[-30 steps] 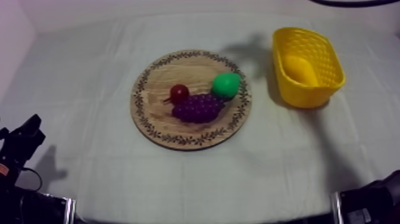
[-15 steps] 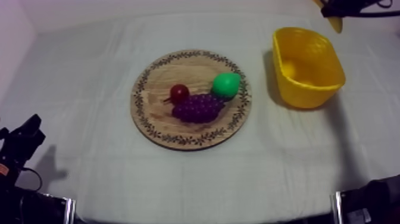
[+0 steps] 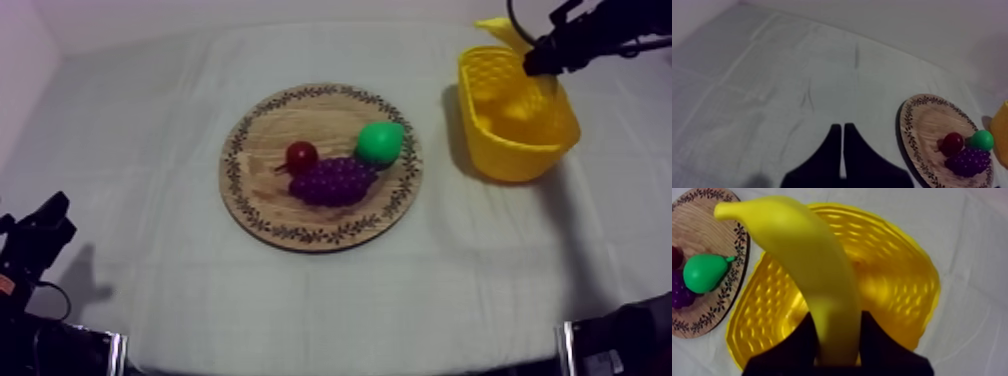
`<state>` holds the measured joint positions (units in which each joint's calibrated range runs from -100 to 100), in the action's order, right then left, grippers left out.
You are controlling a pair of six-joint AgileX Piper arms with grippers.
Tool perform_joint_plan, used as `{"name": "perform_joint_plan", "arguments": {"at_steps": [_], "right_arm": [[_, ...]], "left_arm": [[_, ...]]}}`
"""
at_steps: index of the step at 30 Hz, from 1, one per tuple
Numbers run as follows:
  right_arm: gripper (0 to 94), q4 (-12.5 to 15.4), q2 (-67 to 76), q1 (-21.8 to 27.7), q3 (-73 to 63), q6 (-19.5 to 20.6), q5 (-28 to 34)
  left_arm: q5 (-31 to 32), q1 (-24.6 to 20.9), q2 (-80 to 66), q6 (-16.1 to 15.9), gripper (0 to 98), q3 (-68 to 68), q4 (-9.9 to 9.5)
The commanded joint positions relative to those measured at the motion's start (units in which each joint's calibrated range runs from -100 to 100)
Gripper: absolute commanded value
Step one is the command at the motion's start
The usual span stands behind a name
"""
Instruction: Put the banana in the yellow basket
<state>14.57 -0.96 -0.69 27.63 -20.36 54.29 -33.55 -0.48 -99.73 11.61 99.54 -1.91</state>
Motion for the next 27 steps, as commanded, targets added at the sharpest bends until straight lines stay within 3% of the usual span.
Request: {"name": "perform_joint_plan", "arguments": {"at_steps": [1,4,10,13,19,27], "right_arm": [[18.2,-0.18,-0.06,-0.13,1.14,0.33,-0.28],[24.3,-0.37,-0.11,-0.22,2.52,0.81,-1.42],[51.1,-1.17,-0.04,-0.14,4.08,2.21,-2.59],[59.6,-1.68,0.61,-0.36,4.05,3.01,-2.22],[63.0,-2.25,4.75,-0.43,3.72,4.18,-0.79],[57.2,-2.71,17.88,-0.24,5.25,6.3,0.52]], "left_arm": [[0.01,0.01,-0.01,-0.01,0.2,0.01,-0.02],[0.01,0.01,-0.01,-0.01,0.2,0.01,-0.02],[0.01,0.01,-0.01,0.0,0.2,0.01,-0.02],[0.01,0.01,-0.01,0.01,0.2,0.01,-0.02],[0.01,0.01,-0.01,0.0,0.2,0.01,-0.02],[0.01,0.01,-0.01,-0.02,0.2,0.01,-0.02]]}}
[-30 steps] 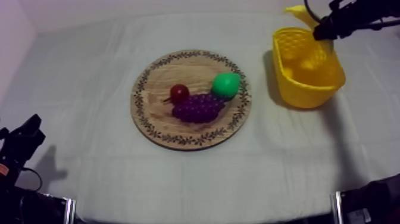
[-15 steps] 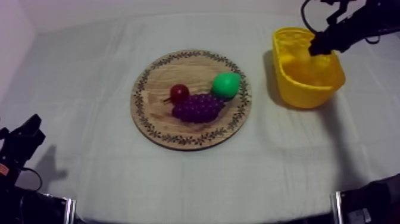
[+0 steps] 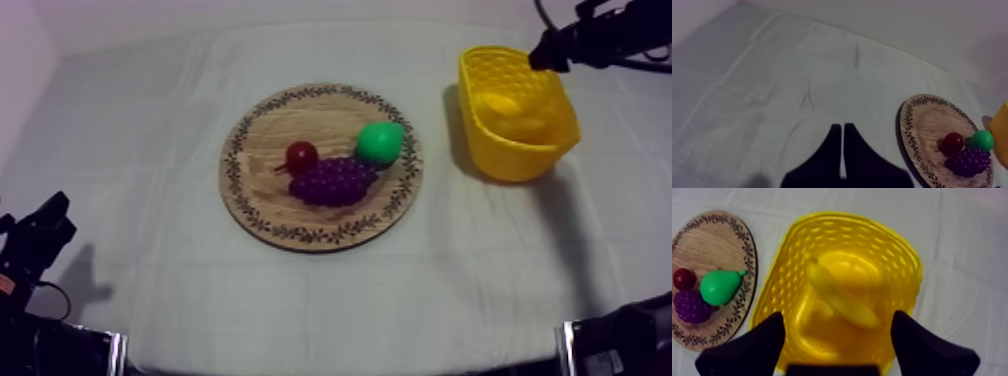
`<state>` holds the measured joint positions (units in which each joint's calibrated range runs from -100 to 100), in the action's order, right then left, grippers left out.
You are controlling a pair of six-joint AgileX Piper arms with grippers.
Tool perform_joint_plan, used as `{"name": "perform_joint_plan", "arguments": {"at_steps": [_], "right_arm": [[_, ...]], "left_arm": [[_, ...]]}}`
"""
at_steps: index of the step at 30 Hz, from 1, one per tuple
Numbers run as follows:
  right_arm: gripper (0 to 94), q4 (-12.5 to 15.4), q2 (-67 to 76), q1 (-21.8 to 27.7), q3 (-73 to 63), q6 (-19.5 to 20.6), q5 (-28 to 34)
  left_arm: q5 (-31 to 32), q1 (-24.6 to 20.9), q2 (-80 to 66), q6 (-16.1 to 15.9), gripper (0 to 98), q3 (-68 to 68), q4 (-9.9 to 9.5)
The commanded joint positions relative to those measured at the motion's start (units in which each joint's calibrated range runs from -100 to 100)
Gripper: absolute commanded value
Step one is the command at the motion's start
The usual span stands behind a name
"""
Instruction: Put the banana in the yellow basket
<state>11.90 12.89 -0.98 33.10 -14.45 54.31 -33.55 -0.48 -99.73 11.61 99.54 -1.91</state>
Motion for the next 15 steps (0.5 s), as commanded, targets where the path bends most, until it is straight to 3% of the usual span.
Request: {"name": "perform_joint_plan", "arguments": {"at_steps": [1,5,15], "right_arm": [[56.2,0.03,5.3,0.37,-0.8,0.65,1.59],[51.3,1.07,10.89,2.51,-1.66,0.55,3.42],[39.9,1.5,29.72,3.54,7.0,0.65,0.12]], "left_arm": [[0.01,0.01,-0.01,-0.02,0.2,0.01,-0.02],[0.01,0.01,-0.01,-0.04,0.1,0.01,-0.02],[0.01,0.01,-0.01,-0.06,0.1,0.01,-0.02]]}}
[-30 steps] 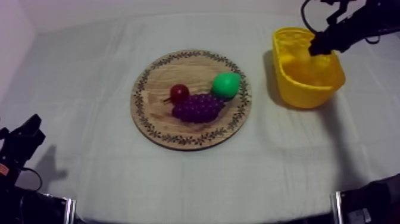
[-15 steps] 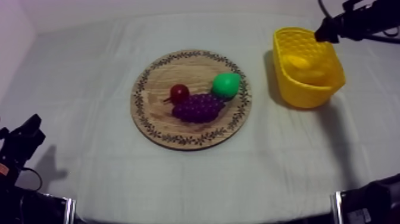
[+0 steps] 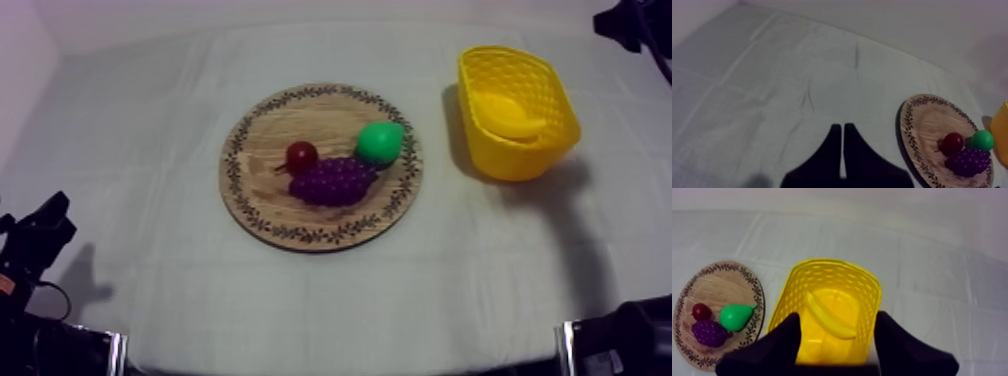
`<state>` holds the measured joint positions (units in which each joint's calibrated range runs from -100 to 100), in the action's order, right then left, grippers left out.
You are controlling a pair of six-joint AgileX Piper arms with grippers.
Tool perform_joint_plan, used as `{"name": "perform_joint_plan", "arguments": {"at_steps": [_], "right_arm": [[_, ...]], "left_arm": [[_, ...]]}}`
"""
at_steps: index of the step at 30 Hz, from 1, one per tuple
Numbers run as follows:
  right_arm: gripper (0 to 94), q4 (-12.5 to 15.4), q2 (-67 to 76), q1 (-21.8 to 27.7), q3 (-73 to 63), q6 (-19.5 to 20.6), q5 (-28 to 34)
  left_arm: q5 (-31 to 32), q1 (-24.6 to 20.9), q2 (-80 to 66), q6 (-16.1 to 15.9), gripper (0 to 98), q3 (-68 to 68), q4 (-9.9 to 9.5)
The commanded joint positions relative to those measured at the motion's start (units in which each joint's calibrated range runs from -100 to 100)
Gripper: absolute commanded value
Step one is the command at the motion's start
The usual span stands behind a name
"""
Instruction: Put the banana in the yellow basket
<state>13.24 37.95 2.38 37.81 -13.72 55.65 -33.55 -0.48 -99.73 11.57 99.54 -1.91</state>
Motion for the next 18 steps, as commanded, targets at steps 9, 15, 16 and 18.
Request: {"name": "perform_joint_plan", "arguments": {"at_steps": [9,15,16,18], "right_arm": [[19.1,1.69,20.15,1.06,21.72,-1.55,-10.74],[9.3,2.56,30.98,1.48,34.66,-3.08,-15.32],[8.1,2.68,32.89,1.49,36.72,-3.35,-15.86],[5.8,2.88,36.63,1.56,40.61,-3.87,-16.84]], "left_arm": [[0.01,0.01,-0.01,-0.02,0.1,0.01,-0.02],[0.01,0.01,-0.01,0.0,0.1,0.01,-0.02],[0.01,0.01,-0.01,-0.01,0.1,0.01,-0.02],[0.01,0.01,-0.01,0.01,0.1,0.01,-0.02]]}}
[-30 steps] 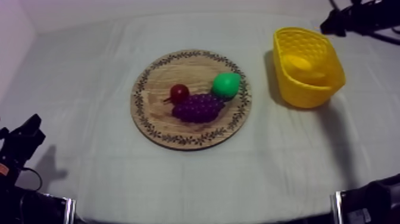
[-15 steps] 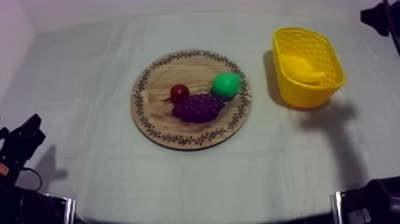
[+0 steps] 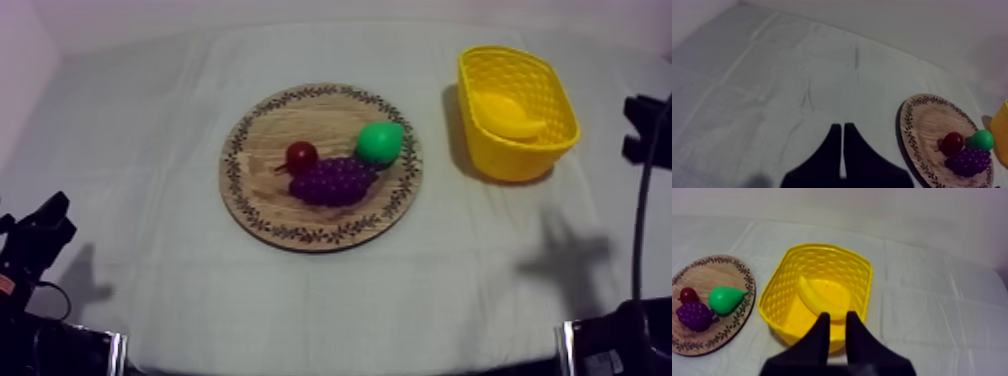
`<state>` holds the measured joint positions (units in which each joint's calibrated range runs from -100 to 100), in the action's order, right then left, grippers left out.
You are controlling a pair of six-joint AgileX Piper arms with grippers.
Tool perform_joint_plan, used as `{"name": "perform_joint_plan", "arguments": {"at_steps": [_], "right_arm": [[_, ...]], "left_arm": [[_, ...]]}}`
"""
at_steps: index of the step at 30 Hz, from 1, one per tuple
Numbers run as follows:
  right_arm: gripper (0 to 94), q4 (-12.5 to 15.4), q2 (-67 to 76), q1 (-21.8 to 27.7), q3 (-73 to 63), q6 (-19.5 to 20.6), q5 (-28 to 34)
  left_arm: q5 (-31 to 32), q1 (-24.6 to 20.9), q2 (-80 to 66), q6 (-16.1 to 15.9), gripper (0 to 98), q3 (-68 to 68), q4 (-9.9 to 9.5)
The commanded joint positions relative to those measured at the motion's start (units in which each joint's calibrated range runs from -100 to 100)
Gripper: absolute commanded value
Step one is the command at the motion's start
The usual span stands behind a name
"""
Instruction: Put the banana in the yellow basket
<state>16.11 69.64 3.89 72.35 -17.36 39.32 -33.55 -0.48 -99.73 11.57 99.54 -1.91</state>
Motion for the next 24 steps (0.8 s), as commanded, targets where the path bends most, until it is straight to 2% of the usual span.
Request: {"name": "perform_joint_plan", "arguments": {"at_steps": [1,5,12,15,19,24], "right_arm": [[4.7,0.14,6.76,0.15,7.87,-0.5,-1.0],[1.6,0.34,13.17,0.55,14.21,-1.07,-2.31],[0.6,-2.1,20.58,-0.68,22.59,-0.22,-3.37],[0.5,-4.86,22.96,-1.5,24.34,2.51,-3.26],[0.5,-9.87,25.19,-3.05,26.29,8.57,-3.47],[0.5,-12.17,25.89,-3.15,26.96,13.88,-1.38]], "left_arm": [[0.01,0.01,-0.01,0.0,0.1,0.01,-0.02],[0.01,0.01,-0.01,0.01,0.1,0.01,-0.02],[0.01,0.01,-0.01,-0.01,0.1,0.01,-0.02],[0.01,0.01,-0.01,0.0,0.1,0.01,-0.02],[0.01,0.01,-0.01,0.01,0.1,0.01,-0.02],[0.01,0.01,-0.01,0.01,0.1,0.01,-0.02]]}}
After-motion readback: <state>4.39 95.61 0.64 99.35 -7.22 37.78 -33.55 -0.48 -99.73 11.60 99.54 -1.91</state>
